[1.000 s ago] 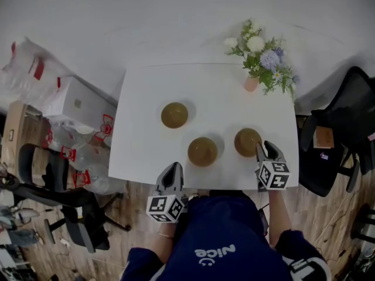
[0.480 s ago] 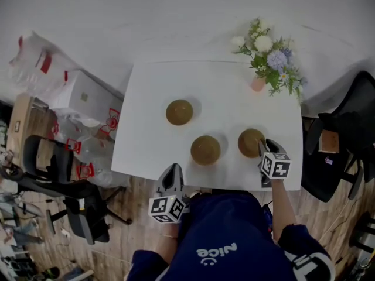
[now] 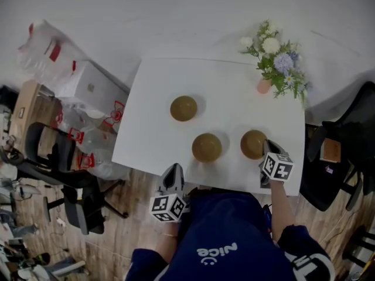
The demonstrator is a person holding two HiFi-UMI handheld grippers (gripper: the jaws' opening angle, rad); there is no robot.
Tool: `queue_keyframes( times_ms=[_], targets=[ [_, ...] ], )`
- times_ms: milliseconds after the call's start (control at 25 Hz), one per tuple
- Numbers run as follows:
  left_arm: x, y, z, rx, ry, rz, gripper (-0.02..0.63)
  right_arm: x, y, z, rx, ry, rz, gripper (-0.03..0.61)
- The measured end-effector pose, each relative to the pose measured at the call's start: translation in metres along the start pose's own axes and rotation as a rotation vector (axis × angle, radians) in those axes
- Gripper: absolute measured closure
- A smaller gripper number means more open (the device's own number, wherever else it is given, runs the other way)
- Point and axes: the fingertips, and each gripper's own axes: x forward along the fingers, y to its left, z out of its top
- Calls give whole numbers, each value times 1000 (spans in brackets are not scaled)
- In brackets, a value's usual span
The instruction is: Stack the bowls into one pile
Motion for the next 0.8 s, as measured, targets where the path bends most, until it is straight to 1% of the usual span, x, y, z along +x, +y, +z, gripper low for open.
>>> queue_keyframes(
  times_ms=[200, 440, 600, 800],
  targets=[
    [0, -7, -2, 12, 2, 0, 595, -6, 3, 9, 15, -37, 37, 540],
    [-4, -10, -1, 26, -4, -1, 595, -22, 14, 36, 6, -141, 63, 541],
    [-3, -12, -1, 25, -14, -2, 595, -30, 26, 56, -26, -187, 100, 541],
    [-4, -14, -1, 27, -27, 1, 595, -34, 58, 73, -81, -222, 174, 541]
  ],
)
